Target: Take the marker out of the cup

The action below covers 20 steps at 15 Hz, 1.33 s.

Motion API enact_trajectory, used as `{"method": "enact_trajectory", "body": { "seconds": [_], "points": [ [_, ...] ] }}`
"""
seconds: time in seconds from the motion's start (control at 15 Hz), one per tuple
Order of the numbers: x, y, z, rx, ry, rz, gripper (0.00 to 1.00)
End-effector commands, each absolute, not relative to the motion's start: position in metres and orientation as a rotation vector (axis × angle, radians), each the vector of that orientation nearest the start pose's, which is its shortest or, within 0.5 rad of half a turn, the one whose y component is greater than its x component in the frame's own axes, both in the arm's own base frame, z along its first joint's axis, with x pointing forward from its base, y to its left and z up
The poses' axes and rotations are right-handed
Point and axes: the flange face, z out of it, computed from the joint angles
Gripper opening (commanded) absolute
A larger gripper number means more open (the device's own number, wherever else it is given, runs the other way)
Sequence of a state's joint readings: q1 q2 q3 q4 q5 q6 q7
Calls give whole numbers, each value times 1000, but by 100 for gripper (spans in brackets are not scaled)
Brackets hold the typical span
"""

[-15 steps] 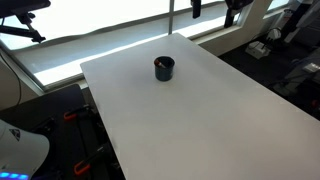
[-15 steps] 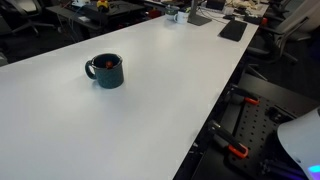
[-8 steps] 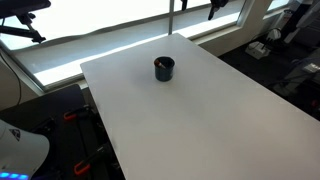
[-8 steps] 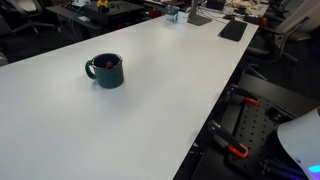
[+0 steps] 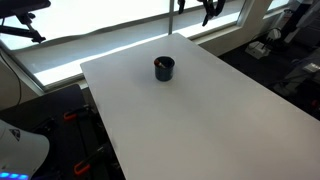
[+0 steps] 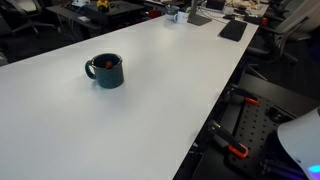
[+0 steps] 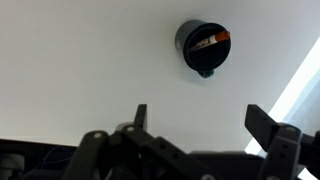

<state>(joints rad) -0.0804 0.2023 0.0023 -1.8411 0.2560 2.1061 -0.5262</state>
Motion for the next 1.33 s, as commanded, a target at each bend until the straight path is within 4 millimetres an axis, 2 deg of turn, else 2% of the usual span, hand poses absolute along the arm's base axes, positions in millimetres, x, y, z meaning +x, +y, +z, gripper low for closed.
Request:
{"method": "enact_trajectory", "body": {
  "seconds": [0.0, 0.2, 0.4, 0.6, 0.73, 0.8, 0.87, 1.0, 1.13, 1.27],
  "points": [
    [649, -26, 374, -2835, -384, -91, 100],
    [669, -9, 339, -2816, -394, -12, 100],
    [686, 22, 319, -2838, -413, 64, 100],
    [694, 72, 311, -2892, -476, 141, 100],
    [691, 100, 321, -2940, -453, 129, 100],
    [690, 82, 307, -2901, -468, 118, 100],
    [690, 96, 310, -2916, -473, 116, 100],
    [690, 108, 314, -2924, -481, 110, 100],
    [692, 103, 310, -2925, -426, 106, 100],
    [695, 105, 300, -2917, -416, 93, 100]
  ]
}}
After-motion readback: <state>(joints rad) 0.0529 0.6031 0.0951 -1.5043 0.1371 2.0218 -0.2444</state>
